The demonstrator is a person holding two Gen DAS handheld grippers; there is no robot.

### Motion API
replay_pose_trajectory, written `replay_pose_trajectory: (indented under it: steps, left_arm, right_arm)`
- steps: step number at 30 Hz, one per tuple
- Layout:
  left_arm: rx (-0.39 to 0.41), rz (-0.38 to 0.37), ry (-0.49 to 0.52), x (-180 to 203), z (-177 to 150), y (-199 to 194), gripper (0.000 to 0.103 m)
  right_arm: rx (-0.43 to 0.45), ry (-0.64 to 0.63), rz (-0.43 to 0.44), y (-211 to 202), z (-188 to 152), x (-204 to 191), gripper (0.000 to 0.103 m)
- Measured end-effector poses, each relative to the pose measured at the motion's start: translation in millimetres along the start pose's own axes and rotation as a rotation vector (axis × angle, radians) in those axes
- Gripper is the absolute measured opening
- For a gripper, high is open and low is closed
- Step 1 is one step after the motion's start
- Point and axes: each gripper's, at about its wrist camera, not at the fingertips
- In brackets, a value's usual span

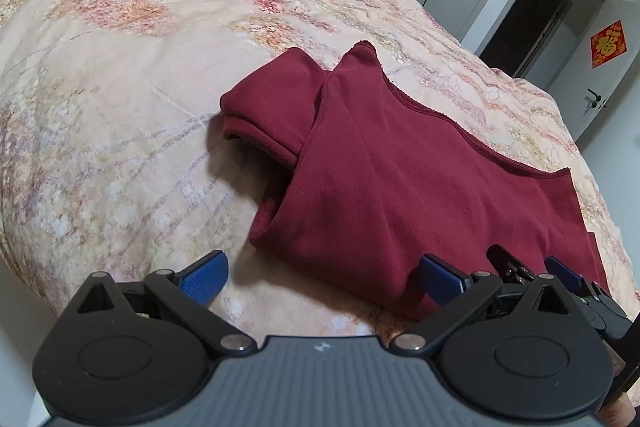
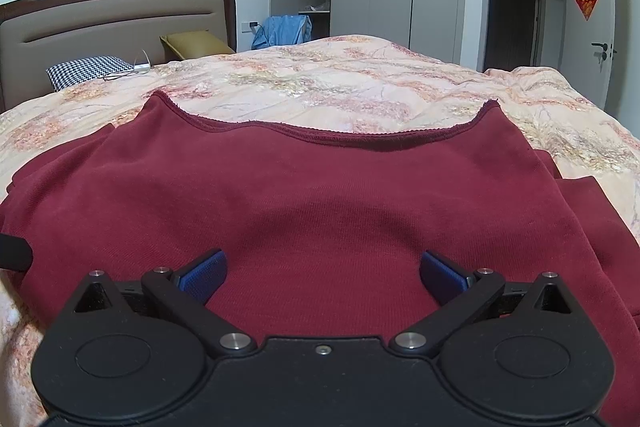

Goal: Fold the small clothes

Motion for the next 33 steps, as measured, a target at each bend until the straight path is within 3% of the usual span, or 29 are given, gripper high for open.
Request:
replay_pose_trajectory:
  steps: [4,9,20,33]
  left_arm:
    - [-0.007,-0.014,-0.023,-1,2,-1,0.103]
    - [0.009,-0.165,-0.123,-2,6,1,0.103]
    - [0.018,-0.034,-0.129,7,28,31,0.103]
    - [0.038,0.024,-0.118,12,35,40,0.103]
  right_arm:
    - [0.003,0.001,0.001,-1,-1,0,0.103]
    - [0.005,0.001,0.002,-1,-1,0,0.103]
    - [0.007,0.000,0.002,-2,-2,0,0.103]
    - [0.010,0.002,0.005,-2,-1,0,0.103]
Point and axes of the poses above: each gripper's, at about its wrist camera, not at the fingertips, and y roughly the way its jaws point, x to its right, z to its top, and after that the axes turned 6 degrees about y, right-handed
